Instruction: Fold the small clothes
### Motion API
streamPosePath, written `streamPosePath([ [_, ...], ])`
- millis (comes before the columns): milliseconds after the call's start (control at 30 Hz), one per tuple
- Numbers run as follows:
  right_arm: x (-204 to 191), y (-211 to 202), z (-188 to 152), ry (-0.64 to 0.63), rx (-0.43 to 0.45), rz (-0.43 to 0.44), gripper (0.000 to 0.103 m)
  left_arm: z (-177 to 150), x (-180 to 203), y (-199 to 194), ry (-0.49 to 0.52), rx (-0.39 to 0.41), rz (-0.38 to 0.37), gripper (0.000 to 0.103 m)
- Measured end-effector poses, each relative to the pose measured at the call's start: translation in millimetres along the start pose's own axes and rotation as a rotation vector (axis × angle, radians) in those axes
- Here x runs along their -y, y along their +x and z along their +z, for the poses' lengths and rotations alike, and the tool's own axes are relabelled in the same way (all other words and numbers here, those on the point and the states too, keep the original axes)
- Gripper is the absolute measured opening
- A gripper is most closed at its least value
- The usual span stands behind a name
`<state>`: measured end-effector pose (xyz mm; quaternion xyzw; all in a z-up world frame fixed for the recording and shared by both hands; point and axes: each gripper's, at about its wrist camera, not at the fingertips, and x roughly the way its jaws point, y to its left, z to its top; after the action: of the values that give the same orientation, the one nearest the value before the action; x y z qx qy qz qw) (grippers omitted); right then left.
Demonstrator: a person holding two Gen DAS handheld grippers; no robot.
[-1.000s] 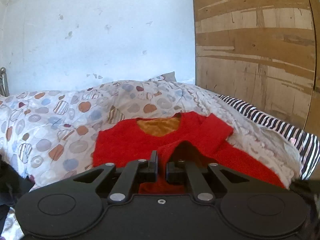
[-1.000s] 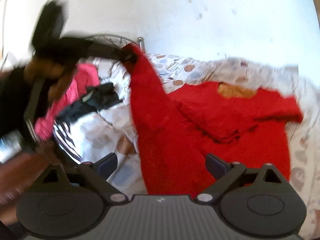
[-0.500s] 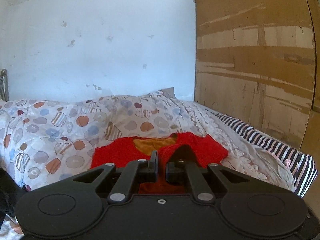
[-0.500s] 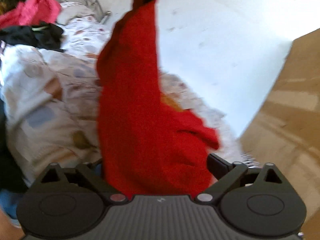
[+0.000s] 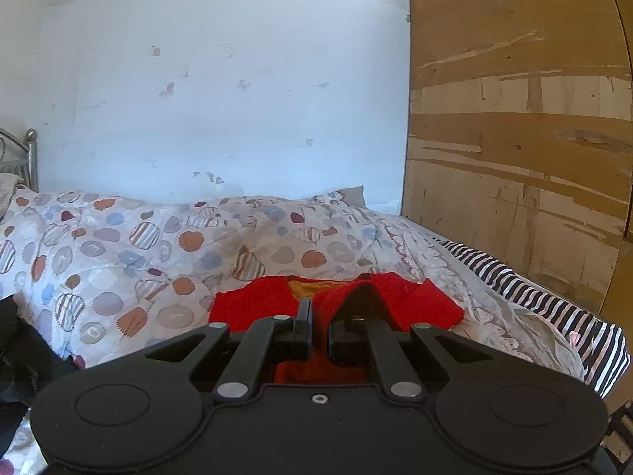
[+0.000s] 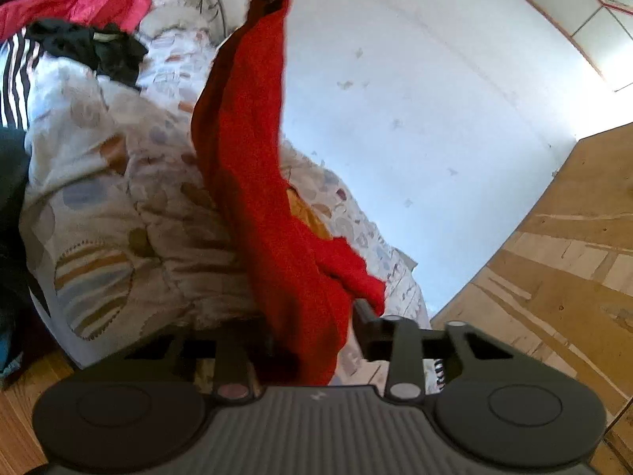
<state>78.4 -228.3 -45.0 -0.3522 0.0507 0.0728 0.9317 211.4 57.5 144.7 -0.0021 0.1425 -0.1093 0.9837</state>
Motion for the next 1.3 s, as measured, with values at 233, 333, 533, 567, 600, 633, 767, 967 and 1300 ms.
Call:
streamPosePath([
  [233,71.5,-0.4,15.4,0.314,0.027,0.099,0.011,-14.6,-7.4,-30.0,-0.023,0.04,0.04,0.005],
  [333,103.5,3.6,20.1,0.474,0.055,0.129,0.011,-22.0,-8.2,-44.8,-0.03,0.049,0.047,0.005],
  [533,127.4,-19.4,27.1,0.532,0.152,0.087,0.009,-38.8,-5.7,-86.3,-0.048,0.12,0.043,0.005],
  [567,127.5,-27.5,27.1,0.533,0.164,0.078,0.009,-44.1,-4.3,-96.6,-0.057,0.135,0.038,0.005],
  [600,128.7,-36.0,26.7,0.535,0.174,0.069,0.009,-50.4,-2.0,-107.7,-0.065,0.148,0.032,0.005],
  [633,130.9,-46.2,25.4,0.538,0.184,0.061,0.009,-56.6,2.0,-118.8,-0.066,0.158,0.029,0.005],
  [767,137.1,-75.5,23.5,0.523,0.194,0.076,0.009,-82.3,16.8,-158.3,-0.096,0.148,0.01,0.005],
  [967,144.4,-108.4,23.1,0.463,0.153,0.119,0.009,-105.9,33.3,-202.0,-0.126,0.139,-0.016,0.005],
  [1300,154.2,-71.2,23.4,0.53,0.121,0.18,0.01,-89.3,18.5,-160.2,-0.134,0.081,0.003,0.005],
])
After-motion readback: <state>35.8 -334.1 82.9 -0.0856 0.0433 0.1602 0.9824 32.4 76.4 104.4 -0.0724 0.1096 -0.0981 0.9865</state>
